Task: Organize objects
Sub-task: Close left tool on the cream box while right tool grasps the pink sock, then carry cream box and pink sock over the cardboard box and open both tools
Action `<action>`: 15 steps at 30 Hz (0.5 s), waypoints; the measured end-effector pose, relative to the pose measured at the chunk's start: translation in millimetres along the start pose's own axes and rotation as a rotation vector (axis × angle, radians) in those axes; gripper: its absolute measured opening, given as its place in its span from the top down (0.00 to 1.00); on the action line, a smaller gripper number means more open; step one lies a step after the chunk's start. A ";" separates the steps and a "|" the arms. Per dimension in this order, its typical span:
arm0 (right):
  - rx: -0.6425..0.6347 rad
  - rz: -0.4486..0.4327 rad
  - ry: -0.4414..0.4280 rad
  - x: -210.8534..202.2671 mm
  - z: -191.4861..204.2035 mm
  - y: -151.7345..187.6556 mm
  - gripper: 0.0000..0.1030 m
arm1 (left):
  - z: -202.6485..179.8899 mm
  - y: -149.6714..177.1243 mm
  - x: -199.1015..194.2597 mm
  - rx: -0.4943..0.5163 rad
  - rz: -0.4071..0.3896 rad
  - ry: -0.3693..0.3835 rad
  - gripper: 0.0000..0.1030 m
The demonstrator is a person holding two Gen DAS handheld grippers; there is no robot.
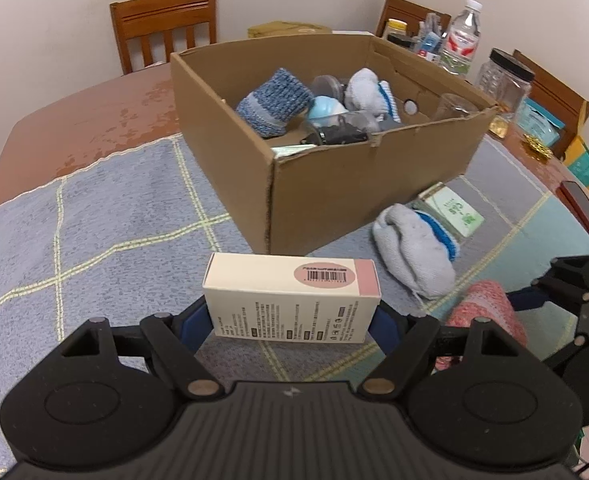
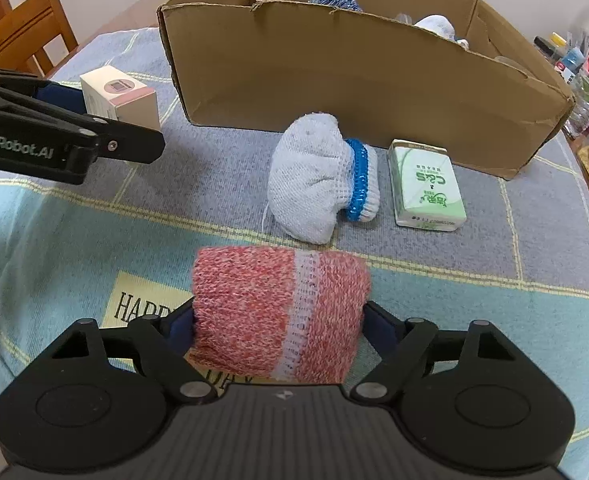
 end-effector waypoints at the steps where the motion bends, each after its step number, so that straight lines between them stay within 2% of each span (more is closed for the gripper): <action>1: -0.002 0.002 -0.006 -4.1 0.9 1.1 0.17 | -2.2 -0.5 -1.3 0.002 0.003 0.005 0.23; 9: -0.023 -0.004 -0.050 -20.5 -0.6 -4.3 0.19 | -20.8 -11.5 -21.6 0.019 0.018 0.048 0.23; 15: -0.019 -0.027 -0.081 -44.8 -15.8 -18.8 0.19 | -35.5 -37.3 -41.3 0.038 0.001 0.066 0.23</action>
Point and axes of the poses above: each gripper's, at about its wrist camera, not at the fingertips, and x roughly the way its jaws point, z to its left, y to its underside, the point moved 10 cm from there along x, roughly the way its jaws point, and after that the axes turned 12 degrees about y, right-handed, at the moved point
